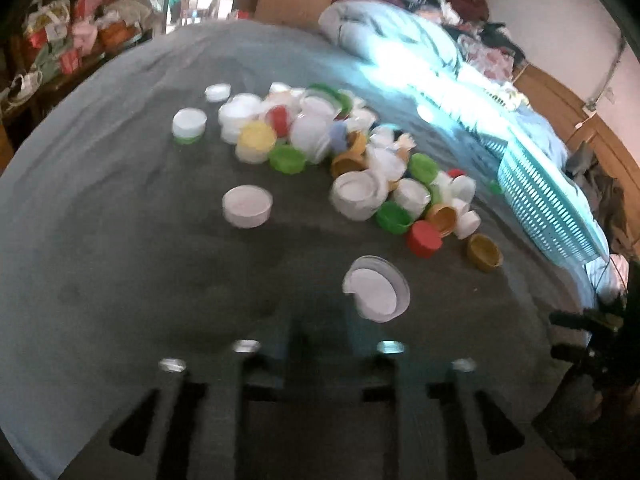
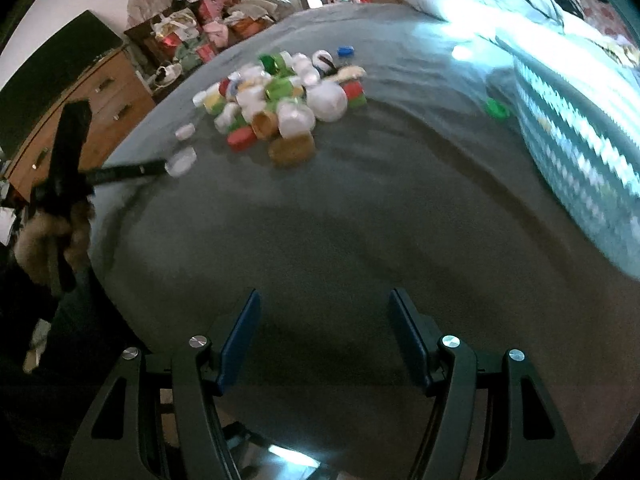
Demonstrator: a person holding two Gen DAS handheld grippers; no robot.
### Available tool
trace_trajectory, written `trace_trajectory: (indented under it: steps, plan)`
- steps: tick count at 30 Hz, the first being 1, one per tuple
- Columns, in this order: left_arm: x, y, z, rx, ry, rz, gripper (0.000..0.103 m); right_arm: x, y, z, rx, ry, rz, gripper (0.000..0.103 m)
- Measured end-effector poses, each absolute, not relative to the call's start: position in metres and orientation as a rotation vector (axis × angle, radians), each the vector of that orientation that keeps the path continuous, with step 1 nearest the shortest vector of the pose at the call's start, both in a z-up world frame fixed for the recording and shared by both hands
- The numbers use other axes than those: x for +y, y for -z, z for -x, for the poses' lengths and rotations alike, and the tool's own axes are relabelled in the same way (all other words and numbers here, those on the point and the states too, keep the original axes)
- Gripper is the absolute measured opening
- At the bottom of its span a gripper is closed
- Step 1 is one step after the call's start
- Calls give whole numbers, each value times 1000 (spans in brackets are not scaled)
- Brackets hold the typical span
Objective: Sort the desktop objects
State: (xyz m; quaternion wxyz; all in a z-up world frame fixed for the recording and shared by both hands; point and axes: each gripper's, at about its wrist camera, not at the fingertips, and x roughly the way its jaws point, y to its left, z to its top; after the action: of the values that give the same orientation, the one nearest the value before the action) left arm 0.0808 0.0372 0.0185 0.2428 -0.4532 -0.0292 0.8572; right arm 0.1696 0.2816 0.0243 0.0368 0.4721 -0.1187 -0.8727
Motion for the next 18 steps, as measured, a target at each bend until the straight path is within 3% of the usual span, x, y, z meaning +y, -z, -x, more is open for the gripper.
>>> trace_trajectory:
  steps: [1,2,11,18]
  plan:
    - [41,-21,-86,-68,-2371,1202,66,281,-29,-163,-351,2688,-1426,61]
    - [44,-24,-89,-54,-2396,1169,75,278,-34,-154,-329,2698,-1395,61]
    - [70,-31,-87,29,-2474,1028,86,257,-38,-91,-166,2674,-1349,61]
    - [89,-14,-82,102,-2442,1076,87,246,-17,-70,-94,2644,-1389,61]
